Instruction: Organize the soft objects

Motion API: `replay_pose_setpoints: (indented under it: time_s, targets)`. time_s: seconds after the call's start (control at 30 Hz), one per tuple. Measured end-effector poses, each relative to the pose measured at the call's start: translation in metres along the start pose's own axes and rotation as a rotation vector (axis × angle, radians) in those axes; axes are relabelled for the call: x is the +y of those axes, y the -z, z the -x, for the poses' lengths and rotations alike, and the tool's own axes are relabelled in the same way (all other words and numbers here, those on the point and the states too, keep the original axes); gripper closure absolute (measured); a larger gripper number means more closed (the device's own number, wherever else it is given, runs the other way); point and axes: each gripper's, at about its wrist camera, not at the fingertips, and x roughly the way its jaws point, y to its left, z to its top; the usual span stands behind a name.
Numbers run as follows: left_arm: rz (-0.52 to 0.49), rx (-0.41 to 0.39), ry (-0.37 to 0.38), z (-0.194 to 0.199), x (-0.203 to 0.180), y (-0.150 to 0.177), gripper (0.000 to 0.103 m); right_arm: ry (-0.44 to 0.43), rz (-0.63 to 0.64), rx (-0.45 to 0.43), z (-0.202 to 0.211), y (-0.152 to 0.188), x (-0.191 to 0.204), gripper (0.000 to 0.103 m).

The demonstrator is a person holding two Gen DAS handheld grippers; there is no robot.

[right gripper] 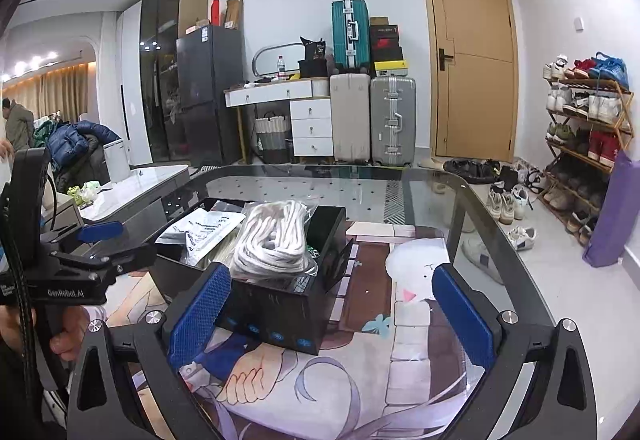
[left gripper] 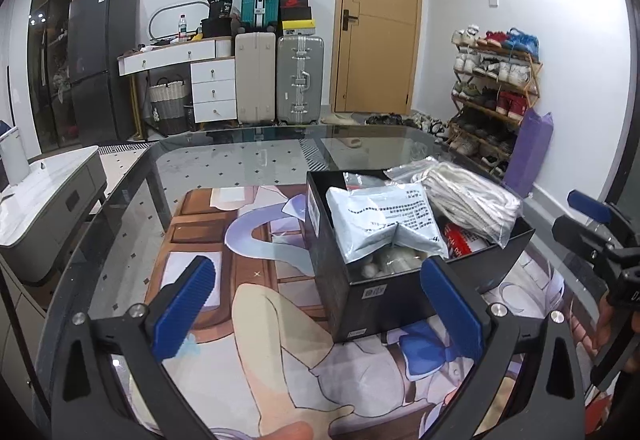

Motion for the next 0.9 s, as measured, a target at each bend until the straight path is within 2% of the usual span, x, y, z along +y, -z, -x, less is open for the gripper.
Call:
replay_pose_setpoints:
  time_s: [0.1,0.3,0.6,0.9]
  targets:
    - [0.002,0.001,-0.011,0.001,0.0,0.002,0.0,-0.004,-0.007,-0.027,0.007,0.001,-0.002,0.001]
    - [0.015,0.006,-0.017,0.0,0.001,0.001,0.0,0.028,-0.04,0.002,0.007,0.003,-0.008,0.001]
    - [0.036,-0.013,-0.026,0.002,0.005,0.002,0.0,0.068,0.034,-0.007,0.008,0.004,0.006,0.001]
    - [0.024,-0.022,-0.031,0.004,0.004,0.002,0.0,0.075,0.026,-0.005,0.008,0.004,0.003,0.001]
